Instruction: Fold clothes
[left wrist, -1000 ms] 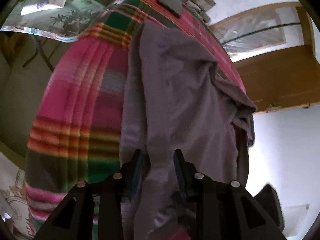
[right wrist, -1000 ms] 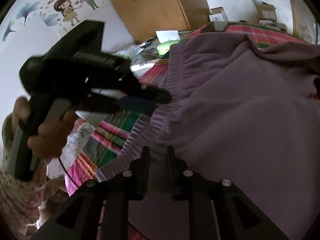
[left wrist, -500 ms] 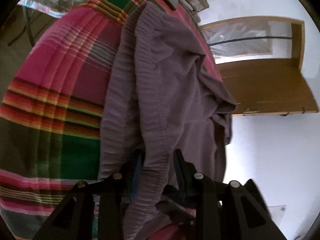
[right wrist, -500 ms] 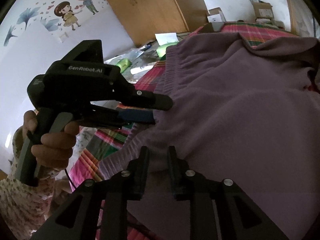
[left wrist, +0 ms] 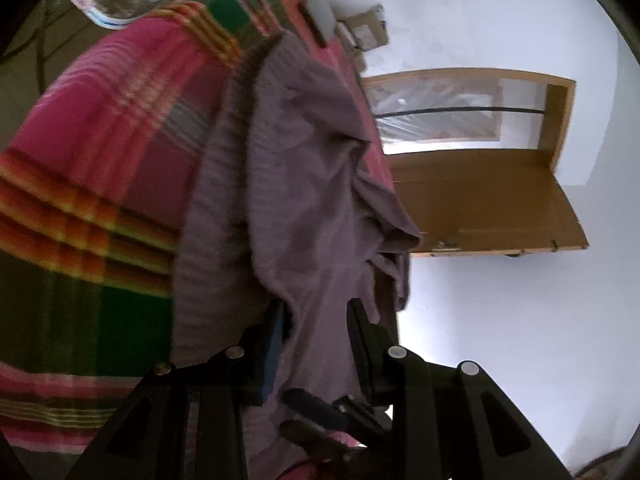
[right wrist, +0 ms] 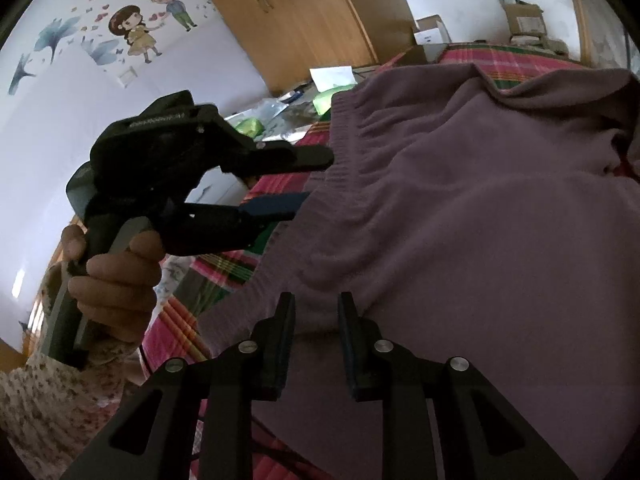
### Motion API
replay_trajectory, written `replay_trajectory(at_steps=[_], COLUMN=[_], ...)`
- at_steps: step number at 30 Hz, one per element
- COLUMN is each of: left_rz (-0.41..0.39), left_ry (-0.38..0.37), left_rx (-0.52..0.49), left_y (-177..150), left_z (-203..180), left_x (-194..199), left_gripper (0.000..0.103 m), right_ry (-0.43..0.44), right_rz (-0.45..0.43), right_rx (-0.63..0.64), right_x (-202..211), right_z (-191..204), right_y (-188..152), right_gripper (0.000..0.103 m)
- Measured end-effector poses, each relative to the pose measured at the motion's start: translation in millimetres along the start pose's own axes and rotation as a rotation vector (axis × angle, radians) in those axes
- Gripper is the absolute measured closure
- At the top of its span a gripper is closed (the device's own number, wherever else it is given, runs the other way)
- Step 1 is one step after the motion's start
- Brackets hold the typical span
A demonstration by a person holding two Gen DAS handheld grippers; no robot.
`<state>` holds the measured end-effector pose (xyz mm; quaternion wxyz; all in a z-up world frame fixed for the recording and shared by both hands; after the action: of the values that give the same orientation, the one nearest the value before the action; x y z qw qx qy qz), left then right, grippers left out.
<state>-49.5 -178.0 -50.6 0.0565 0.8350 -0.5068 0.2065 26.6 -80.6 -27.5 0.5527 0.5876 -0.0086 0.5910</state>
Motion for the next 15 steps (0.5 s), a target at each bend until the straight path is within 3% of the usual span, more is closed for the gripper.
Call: replay_trajectory(at_steps=[3,5,12,13,15], left_rz=[0.041,0.027,-0.013,-0.015,-0.043], left_ry=[0.113,0.187,0.188,0.199,0.216], left_rx=[-0.047,-0.026,-0.001,-0.006,-0.011], left_y=[-5.8,-4.3,1.2,1.3,3.3], left_z=[3.4,13.6,14.4,14.4,16.2], left_x=[-11.4,-15.6,-12.7,-14.1,-13.1], left_gripper=[0.071,0.071,0.075,0.089,0.098], right_ry=[0.002,0.002,0.002,0.003,0.003], right_rz=[0.002,0.004,-0.004,-0.001,-0.002], right_rx=[-0.007,-0.002,-0.011,-0.011,-0.006], right_x=[-1.0,-1.0,1.8,1.4,2.0], right_z=[-0.3,1.4,-0.7,-0.7,-0.1], right_y=[-0.4,-0.6,-1.5,-2.3,-2.5], right_gripper=[0.079,0.079,0.079,0.079,0.079])
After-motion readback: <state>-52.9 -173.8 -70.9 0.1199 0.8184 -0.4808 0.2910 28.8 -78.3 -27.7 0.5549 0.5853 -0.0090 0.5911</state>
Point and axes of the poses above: each gripper's, at about its wrist camera, not at the fingertips, and x roughly against the way its jaws point, z to its left, y to its top, the point moved 8 cm from there along -x, roughly the way its jaws point, and after that the axes turned 9 degrees about x, right-handed, at the moved point
